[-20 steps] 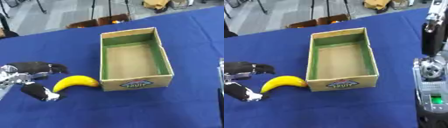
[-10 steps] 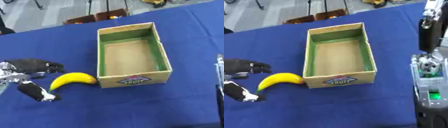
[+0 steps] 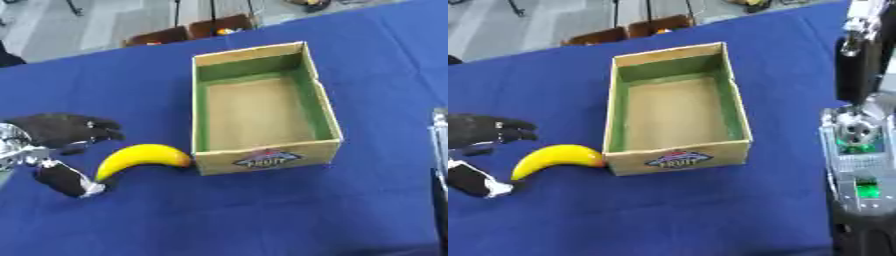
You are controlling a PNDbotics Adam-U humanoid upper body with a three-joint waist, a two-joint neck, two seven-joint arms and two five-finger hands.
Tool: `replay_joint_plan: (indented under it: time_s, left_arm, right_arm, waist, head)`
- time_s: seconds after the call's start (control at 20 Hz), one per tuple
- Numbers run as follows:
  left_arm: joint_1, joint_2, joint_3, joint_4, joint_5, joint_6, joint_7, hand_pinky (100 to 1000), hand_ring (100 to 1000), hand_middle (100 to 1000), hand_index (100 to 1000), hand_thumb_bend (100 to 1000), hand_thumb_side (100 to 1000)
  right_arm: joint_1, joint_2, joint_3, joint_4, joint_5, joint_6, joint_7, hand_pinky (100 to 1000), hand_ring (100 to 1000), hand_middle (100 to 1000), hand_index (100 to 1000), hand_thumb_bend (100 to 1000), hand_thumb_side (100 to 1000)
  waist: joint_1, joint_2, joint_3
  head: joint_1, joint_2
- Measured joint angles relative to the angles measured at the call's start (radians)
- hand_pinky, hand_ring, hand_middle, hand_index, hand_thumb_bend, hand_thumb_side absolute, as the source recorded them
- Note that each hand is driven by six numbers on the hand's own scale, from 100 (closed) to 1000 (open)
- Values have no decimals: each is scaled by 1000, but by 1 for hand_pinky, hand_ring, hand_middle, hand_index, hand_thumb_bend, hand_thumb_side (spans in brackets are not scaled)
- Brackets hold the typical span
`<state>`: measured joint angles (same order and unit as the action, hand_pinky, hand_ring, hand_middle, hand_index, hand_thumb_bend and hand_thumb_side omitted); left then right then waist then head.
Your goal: Pick up objects on the table and place them in the box.
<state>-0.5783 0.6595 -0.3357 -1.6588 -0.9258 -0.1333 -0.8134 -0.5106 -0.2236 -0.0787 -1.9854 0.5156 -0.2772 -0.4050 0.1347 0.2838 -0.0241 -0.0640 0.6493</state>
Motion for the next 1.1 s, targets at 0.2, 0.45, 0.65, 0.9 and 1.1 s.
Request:
replay_joint_plan:
  time_s: [0.2,0.45,0.65,0.9,1.1]
  left_arm:
    - [-1,-14,-3,26,-1,7,20,816,937,968,1000,209,478]
    - [-3,-37,-2,41,22,41,80,740,889,958,1000,196,457]
    - [-4,-47,-7,61,41,53,140,729,880,964,1000,188,451]
    - [-12,-65,-24,102,51,48,175,715,866,965,1000,138,409]
    - [-20,-83,-27,137,59,50,181,695,850,950,1000,110,404]
  right_arm:
    - [0,0,0,0,-2,0,0,767,861,613,887,100,905]
    - [0,0,0,0,-4,0,0,768,861,611,887,100,903]
    - [0,0,0,0,-6,0,0,768,861,611,887,100,903]
    - [0,0,0,0,-7,0,0,769,861,610,887,100,902]
    - [0,0,1,0,-7,0,0,770,861,609,888,100,901]
  waist:
    - [0,1,-1]
    - [0,5,-3]
    - [0,6,-5]
    - [2,7,-10]
    - [4,9,-12]
  head:
    - [-1,-1]
    - [-4,-1]
    - [-5,-1]
    - [-5,-2]
    - [-7,-5]
